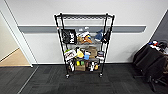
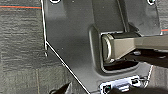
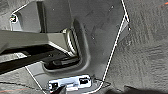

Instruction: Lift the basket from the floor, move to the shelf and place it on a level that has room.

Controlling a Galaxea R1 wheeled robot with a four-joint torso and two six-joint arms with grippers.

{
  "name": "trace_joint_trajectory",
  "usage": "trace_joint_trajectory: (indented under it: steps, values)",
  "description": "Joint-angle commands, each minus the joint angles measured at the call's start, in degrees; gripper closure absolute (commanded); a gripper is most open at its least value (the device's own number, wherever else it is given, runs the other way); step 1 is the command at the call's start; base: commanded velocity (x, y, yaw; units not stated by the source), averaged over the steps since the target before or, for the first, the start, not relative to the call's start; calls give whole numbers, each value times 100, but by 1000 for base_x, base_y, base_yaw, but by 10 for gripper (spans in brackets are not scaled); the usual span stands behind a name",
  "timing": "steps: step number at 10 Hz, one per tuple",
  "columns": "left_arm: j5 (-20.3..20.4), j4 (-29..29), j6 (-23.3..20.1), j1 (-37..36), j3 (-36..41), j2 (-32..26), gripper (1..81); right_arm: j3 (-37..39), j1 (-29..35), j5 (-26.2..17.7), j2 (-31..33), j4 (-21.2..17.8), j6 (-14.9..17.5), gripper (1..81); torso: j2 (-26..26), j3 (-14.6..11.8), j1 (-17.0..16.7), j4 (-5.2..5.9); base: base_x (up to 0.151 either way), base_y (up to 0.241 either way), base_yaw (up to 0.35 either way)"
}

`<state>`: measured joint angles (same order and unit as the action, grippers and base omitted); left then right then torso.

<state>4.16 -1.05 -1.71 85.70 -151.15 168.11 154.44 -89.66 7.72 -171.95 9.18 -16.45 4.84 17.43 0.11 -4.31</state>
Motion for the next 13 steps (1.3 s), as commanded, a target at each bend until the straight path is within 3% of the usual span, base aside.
trace_joint_trajectory:
  steps: [1,4,5,6,10,13]
  values:
    - [-381,-18,4,-93,1189,-820,10,-711,84,-359,376,31,19,10,0,0,0,0,0,0,0]
    - [-372,-18,4,-136,1509,-1191,10,-2082,110,-323,1271,5,-34,10,0,0,0,0,0,0,0]
    - [-337,-27,21,-180,1527,-1253,10,-2323,145,-323,1468,5,-52,10,575,0,369,0,0,0,0]
    - [-345,-70,99,-250,1588,-1349,10,-2558,163,-323,1677,-4,-61,10,606,0,387,0,0,0,0]
    - [-407,-405,267,-602,2371,-1938,10,-2780,373,-332,1969,-4,-69,10,1303,0,824,0,0,0,0]
    - [-530,-598,267,-848,2327,-1947,10,-2815,584,-403,1978,-13,-69,10,1880,0,1189,0,0,0,0]
